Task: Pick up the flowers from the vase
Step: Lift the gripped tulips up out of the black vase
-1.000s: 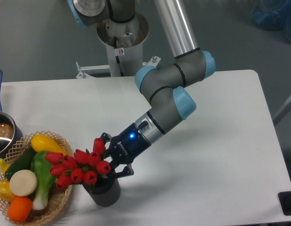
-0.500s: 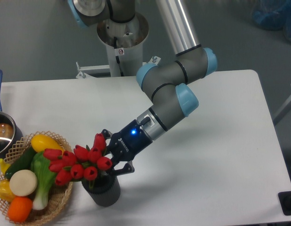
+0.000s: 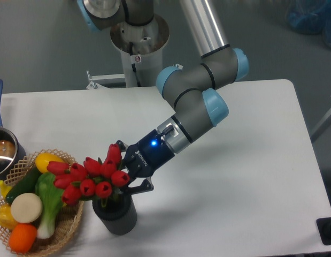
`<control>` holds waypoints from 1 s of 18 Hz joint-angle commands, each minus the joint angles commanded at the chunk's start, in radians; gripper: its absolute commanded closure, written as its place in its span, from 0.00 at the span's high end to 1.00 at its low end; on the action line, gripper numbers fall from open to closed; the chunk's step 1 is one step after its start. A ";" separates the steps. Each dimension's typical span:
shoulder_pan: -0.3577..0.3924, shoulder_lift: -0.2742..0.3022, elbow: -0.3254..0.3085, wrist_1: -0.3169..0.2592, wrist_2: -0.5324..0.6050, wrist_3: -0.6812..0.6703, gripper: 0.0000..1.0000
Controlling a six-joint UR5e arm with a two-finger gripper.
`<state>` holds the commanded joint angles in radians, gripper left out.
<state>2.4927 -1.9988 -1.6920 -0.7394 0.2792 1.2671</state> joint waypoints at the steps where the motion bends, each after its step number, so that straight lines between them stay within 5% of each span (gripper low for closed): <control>1: 0.002 0.000 0.002 0.000 -0.011 0.000 0.36; 12: 0.015 0.029 0.037 -0.002 -0.123 -0.011 0.36; 18: 0.020 0.043 0.109 -0.002 -0.124 -0.164 0.36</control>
<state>2.5127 -1.9559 -1.5832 -0.7409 0.1549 1.1034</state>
